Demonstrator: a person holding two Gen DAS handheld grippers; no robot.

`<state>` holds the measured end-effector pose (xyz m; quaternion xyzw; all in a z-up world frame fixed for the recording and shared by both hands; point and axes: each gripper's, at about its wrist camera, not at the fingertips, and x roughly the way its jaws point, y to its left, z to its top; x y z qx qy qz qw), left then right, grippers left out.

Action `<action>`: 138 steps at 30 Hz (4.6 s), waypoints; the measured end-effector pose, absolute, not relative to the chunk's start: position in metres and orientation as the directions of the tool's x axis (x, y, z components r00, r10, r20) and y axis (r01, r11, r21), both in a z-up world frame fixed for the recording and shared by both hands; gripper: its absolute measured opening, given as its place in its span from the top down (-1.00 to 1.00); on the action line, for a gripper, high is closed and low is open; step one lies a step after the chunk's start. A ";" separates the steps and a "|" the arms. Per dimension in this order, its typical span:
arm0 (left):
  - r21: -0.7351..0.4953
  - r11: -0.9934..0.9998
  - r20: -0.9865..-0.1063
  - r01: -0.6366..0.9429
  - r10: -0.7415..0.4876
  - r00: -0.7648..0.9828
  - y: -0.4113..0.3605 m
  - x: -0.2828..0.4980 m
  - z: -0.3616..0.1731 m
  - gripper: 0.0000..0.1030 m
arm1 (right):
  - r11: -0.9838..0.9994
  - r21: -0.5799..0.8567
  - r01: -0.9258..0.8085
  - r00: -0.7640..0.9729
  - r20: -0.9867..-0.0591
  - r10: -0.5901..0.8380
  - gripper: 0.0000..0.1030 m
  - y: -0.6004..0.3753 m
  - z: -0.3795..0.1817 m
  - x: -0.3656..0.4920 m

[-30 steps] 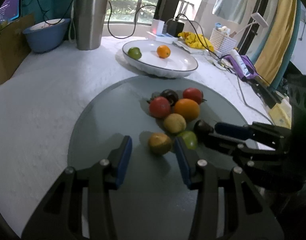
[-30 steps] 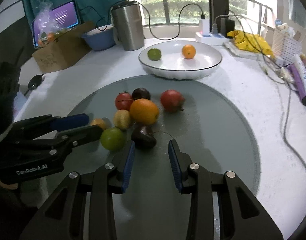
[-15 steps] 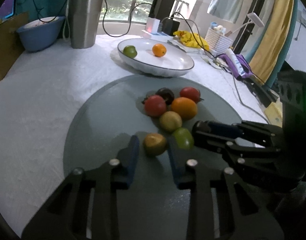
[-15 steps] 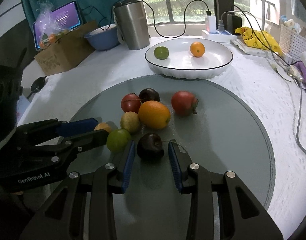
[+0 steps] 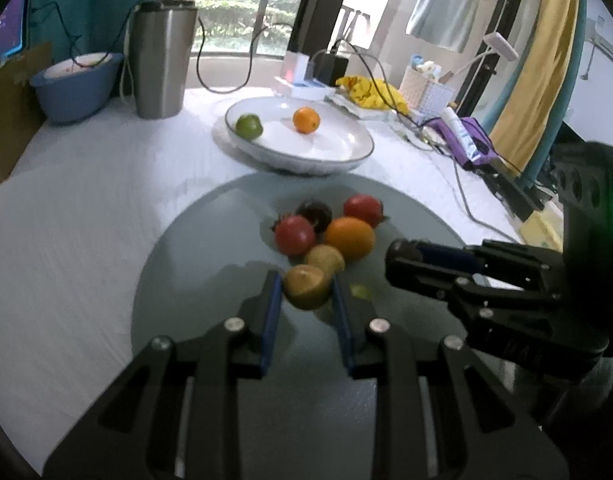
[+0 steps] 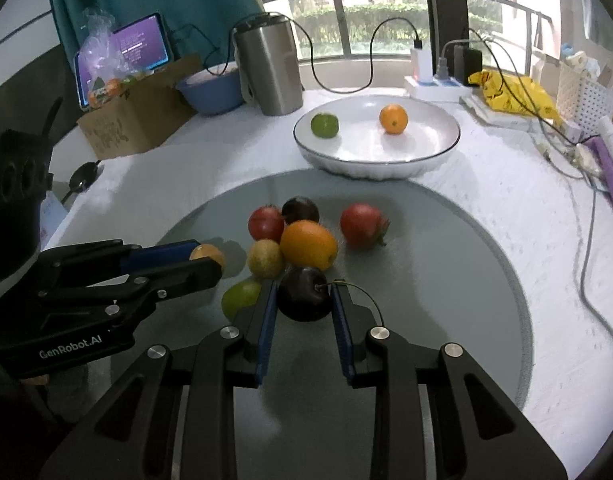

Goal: Organize fruits
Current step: 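Grasp the yellow plum with the left gripper while the right gripper grasps the dark plum, then carry the yellow plum and dark plum onto the white plate and release both, then move both grippers back from the plate to the fruit cluster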

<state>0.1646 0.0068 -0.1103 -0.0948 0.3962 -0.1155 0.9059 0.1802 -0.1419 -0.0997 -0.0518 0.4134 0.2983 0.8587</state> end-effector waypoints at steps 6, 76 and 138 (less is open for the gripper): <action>-0.249 0.958 -0.678 0.142 -0.277 0.681 0.006 0.174 -0.097 0.49 | 0.823 0.143 -0.550 0.514 -0.719 0.468 0.43 -0.149 -0.084 0.190; -0.207 0.970 -0.702 0.125 -0.236 0.671 0.024 0.382 -0.117 0.43 | 0.884 0.075 -0.462 0.569 -0.739 0.360 0.43 -0.140 -0.105 0.389; -0.290 0.956 -0.685 0.050 -0.243 0.687 -0.018 0.185 -0.101 0.05 | 0.870 0.125 -0.477 0.587 -0.691 0.421 0.35 -0.180 -0.074 0.229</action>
